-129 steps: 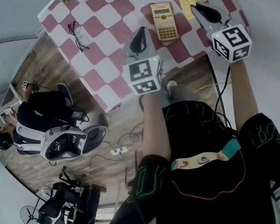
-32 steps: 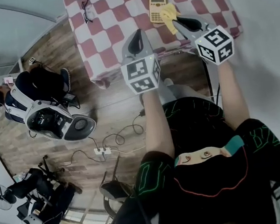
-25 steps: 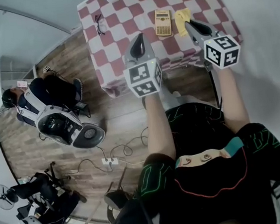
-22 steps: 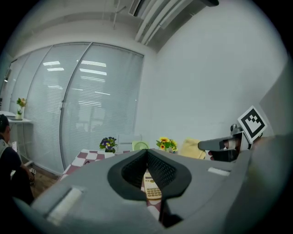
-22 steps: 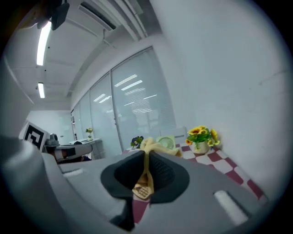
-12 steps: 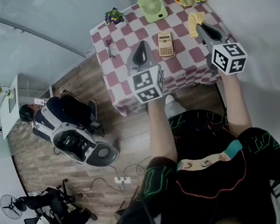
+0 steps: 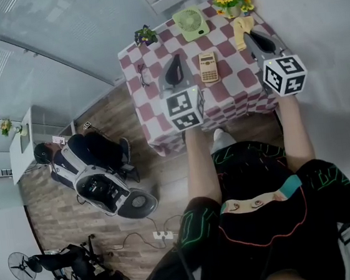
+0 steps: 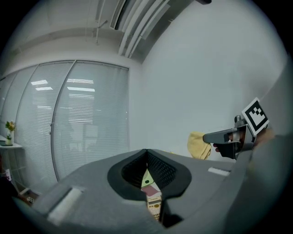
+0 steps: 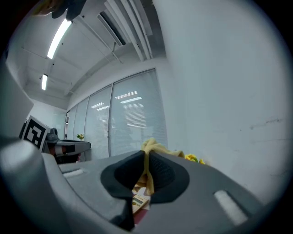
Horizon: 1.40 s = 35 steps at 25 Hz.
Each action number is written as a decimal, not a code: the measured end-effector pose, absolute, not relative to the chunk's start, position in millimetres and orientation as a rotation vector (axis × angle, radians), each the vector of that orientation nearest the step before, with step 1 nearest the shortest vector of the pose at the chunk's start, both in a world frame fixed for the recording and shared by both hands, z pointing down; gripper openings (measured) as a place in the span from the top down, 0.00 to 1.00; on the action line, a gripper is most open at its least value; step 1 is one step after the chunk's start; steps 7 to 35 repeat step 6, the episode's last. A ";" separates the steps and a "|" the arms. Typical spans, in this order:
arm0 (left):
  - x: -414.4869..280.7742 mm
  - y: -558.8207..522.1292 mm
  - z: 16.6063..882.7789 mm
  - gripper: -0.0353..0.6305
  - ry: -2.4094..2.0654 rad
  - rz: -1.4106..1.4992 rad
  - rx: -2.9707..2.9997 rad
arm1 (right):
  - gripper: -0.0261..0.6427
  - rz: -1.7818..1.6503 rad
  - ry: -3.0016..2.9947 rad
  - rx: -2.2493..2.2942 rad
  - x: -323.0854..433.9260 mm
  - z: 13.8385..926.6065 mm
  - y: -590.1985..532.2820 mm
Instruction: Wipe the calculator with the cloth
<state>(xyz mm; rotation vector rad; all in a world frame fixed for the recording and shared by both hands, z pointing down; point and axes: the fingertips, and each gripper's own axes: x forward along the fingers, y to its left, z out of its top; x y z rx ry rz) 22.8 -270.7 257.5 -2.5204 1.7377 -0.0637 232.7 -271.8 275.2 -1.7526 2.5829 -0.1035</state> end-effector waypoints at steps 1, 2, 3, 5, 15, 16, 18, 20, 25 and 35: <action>23.3 -271.8 257.6 0.93 1.736 -0.061 -2.517 | 0.91 -0.097 2.583 -1.753 233.3 274.7 -272.9; 23.9 -272.3 259.4 0.93 1.735 -0.065 -2.519 | 0.91 -0.095 2.583 -1.754 233.9 275.2 -273.4; 24.5 -272.4 261.9 0.93 1.736 -0.074 -2.523 | 0.91 -0.096 2.583 -1.754 234.8 276.1 -273.6; 26.6 -272.2 266.4 0.93 1.732 -0.093 -2.539 | 0.91 -0.097 2.584 -1.755 236.8 277.6 -273.8; 27.9 -272.1 268.2 0.93 1.729 -0.101 -2.547 | 0.91 -0.098 2.585 -1.755 237.9 278.2 -273.9; 27.9 -272.1 268.2 0.93 1.729 -0.101 -2.547 | 0.91 -0.098 2.585 -1.755 237.9 278.2 -273.9; 27.9 -272.1 268.2 0.93 1.729 -0.101 -2.547 | 0.91 -0.098 2.585 -1.755 237.9 278.2 -273.9; 27.9 -272.1 268.2 0.93 1.729 -0.101 -2.547 | 0.91 -0.098 2.585 -1.755 237.9 278.2 -273.9; 27.9 -272.1 268.2 0.93 1.729 -0.101 -2.547 | 0.91 -0.098 2.585 -1.755 237.9 278.2 -273.9; 27.9 -272.1 268.2 0.93 1.729 -0.101 -2.547 | 0.91 -0.098 2.585 -1.755 237.9 278.2 -273.9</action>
